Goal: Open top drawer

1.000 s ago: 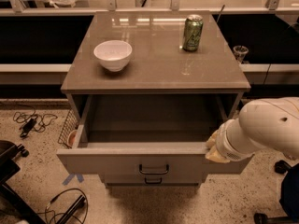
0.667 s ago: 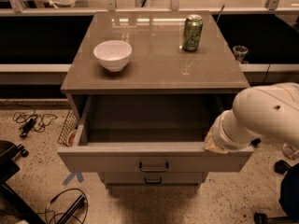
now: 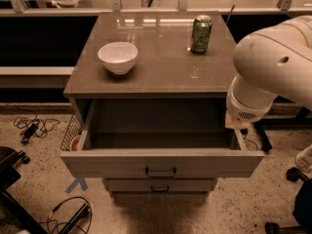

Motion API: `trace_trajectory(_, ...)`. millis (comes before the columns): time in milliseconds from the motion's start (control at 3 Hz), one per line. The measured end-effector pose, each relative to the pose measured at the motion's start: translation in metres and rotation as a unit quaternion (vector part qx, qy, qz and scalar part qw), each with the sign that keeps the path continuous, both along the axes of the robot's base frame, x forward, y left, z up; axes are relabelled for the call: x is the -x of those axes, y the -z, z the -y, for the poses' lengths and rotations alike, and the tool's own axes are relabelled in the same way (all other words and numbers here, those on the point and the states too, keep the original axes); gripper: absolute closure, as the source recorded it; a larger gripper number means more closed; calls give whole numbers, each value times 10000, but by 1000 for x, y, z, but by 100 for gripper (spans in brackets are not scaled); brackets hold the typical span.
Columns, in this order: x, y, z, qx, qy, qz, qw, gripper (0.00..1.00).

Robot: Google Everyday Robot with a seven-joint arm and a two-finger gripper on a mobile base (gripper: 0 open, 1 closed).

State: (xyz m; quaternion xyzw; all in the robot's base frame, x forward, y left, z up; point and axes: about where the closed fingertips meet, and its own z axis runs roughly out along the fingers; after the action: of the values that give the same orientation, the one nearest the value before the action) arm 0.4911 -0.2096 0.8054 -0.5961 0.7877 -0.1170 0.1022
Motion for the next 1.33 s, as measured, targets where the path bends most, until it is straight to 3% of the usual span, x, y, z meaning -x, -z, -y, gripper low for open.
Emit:
trace_trajectory(333,-1,4,1,-54,1,1,10000,100)
trace_trajectory(1333,-28,78,-20,-965,-323,-193,9946,100)
